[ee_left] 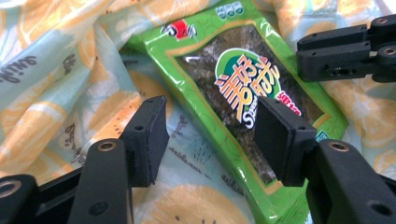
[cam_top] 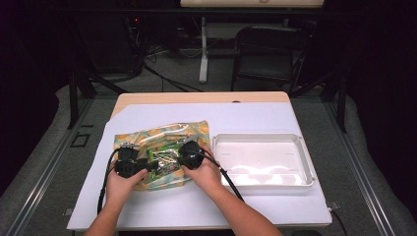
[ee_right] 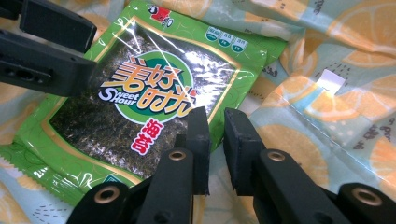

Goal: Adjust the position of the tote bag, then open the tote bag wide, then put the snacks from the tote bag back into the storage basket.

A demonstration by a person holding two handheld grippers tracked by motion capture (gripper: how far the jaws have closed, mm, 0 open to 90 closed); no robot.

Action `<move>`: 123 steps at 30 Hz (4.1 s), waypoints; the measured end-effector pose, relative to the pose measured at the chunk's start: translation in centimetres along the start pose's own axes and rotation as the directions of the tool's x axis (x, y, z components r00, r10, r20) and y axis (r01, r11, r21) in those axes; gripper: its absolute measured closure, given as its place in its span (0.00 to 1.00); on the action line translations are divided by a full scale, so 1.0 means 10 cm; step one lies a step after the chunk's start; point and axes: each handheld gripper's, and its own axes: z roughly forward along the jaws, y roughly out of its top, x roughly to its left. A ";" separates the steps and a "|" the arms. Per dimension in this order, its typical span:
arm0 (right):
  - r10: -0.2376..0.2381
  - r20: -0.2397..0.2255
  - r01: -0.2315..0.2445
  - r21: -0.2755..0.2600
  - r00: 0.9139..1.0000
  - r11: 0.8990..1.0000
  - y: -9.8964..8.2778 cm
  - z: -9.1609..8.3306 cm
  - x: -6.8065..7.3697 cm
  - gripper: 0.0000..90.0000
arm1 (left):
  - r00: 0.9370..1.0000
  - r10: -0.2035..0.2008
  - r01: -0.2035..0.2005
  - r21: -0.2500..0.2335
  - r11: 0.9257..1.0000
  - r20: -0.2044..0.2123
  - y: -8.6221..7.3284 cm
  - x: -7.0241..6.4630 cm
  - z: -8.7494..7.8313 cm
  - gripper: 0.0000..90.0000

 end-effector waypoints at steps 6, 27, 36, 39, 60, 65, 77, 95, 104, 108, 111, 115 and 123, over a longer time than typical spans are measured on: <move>0.001 -0.006 -0.001 0.001 1.000 1.000 0.00 0.00 -0.01 0.90 | 0.999 -0.023 0.023 0.010 1.000 0.036 -0.02 0.01 0.06 0.48; 0.009 -0.004 -0.009 -0.020 1.000 1.000 -0.02 0.01 0.00 0.90 | 0.999 -0.018 0.016 0.030 0.999 0.044 -0.03 -0.02 0.16 0.44; 0.002 -0.007 -0.002 -0.009 1.000 1.000 -0.02 0.00 0.00 0.90 | 0.998 -0.037 0.036 0.026 0.999 0.056 -0.03 -0.01 0.19 0.40; 0.010 -0.007 -0.010 -0.017 1.000 1.000 -0.02 0.01 0.00 0.90 | 0.997 -0.042 0.041 0.028 0.999 0.060 -0.03 0.00 0.19 0.40; 0.034 -0.011 -0.034 -0.024 0.999 0.999 -0.04 0.01 -0.03 0.89 | 0.992 -0.074 0.079 -0.046 0.996 0.104 0.01 0.01 0.10 0.48; 0.027 -0.012 -0.028 -0.027 1.000 0.999 -0.05 0.01 -0.03 0.89 | 0.990 -0.081 0.086 -0.037 0.996 0.111 0.00 0.03 0.10 0.47; 0.028 -0.013 -0.028 -0.024 1.000 0.999 -0.05 0.00 -0.03 0.89 | 0.986 -0.093 0.094 -0.005 0.996 0.139 -0.02 0.02 0.15 0.46; 0.017 0.005 -0.017 -0.015 1.000 1.000 -0.06 0.01 -0.03 0.89 | 0.959 -0.152 0.167 -0.040 0.985 0.240 0.03 -0.04 0.17 0.61; -0.002 0.028 0.003 -0.030 1.000 1.000 -0.03 -0.09 0.00 0.80 | 0.956 -0.179 0.192 -0.036 0.981 0.234 0.04 -0.03 0.17 0.66; -0.041 0.037 0.043 -0.066 0.998 0.997 -0.01 -0.26 0.04 0.76 | 0.955 -0.185 0.198 -0.035 0.979 0.233 0.04 -0.03 0.17 0.66; -0.064 0.045 0.068 -0.080 0.997 0.994 -0.02 -0.40 0.07 0.74 | 0.955 -0.185 0.198 -0.036 0.980 0.232 0.04 -0.03 0.17 0.66; -0.085 0.052 0.089 -0.080 0.995 0.993 -0.08 -0.57 0.04 0.71 | 0.955 -0.188 0.202 -0.039 0.979 0.229 0.04 -0.05 0.16 0.67; -0.058 0.045 0.062 -0.096 0.997 0.993 -0.18 -0.88 -0.12 0.67 | 0.958 -0.189 0.204 -0.051 0.978 0.214 0.04 -0.08 0.14 0.68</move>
